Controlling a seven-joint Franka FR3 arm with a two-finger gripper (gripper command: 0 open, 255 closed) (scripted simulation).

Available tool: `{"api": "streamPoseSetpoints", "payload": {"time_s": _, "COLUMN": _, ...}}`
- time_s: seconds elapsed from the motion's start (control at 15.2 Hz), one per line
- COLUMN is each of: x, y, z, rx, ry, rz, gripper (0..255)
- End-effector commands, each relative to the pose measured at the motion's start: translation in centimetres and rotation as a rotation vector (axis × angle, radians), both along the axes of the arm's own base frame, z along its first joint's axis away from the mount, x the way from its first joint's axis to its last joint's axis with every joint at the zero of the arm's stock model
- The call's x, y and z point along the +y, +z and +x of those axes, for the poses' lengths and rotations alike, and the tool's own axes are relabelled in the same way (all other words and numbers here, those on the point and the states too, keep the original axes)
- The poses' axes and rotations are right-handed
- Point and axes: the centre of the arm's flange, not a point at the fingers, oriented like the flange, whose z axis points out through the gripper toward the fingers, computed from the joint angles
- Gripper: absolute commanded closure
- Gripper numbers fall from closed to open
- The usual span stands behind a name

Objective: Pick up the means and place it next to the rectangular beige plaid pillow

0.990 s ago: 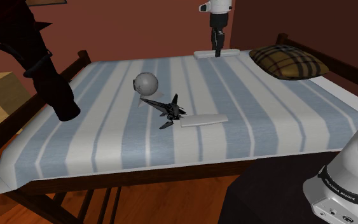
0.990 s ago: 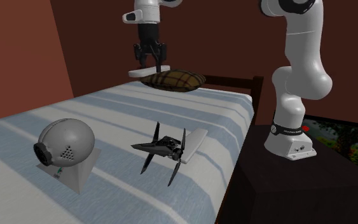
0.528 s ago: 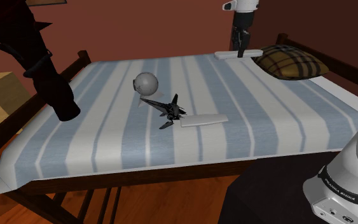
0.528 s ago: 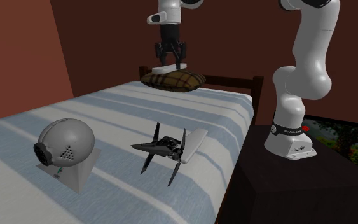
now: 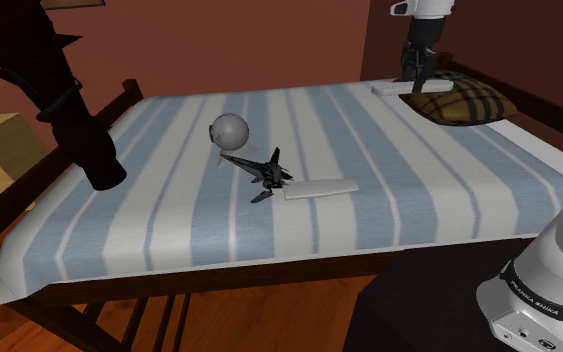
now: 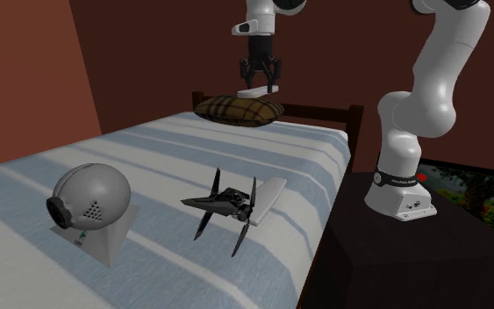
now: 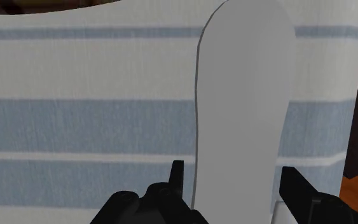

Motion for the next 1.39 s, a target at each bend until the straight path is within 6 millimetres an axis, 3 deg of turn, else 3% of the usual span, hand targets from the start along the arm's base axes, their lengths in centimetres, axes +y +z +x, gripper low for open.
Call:
{"api": "streamPoseSetpoints", "payload": {"time_s": 0.0, "x": -1.4, "y": 0.1, "z": -2.6, "rx": 0.000, "ry": 0.001, "rz": 0.000, "gripper": 255}}
{"api": "streamPoseSetpoints", "payload": {"time_s": 1.12, "x": -13.4, "y": 0.2, "z": -21.5, "rx": 0.000, "ry": 0.001, "rz": 0.000, "gripper": 255}}
{"api": "streamPoseSetpoints", "payload": {"time_s": 1.32, "x": -13.4, "y": -1.4, "z": -21.5, "rx": 0.000, "ry": 0.001, "rz": 0.000, "gripper": 255}}
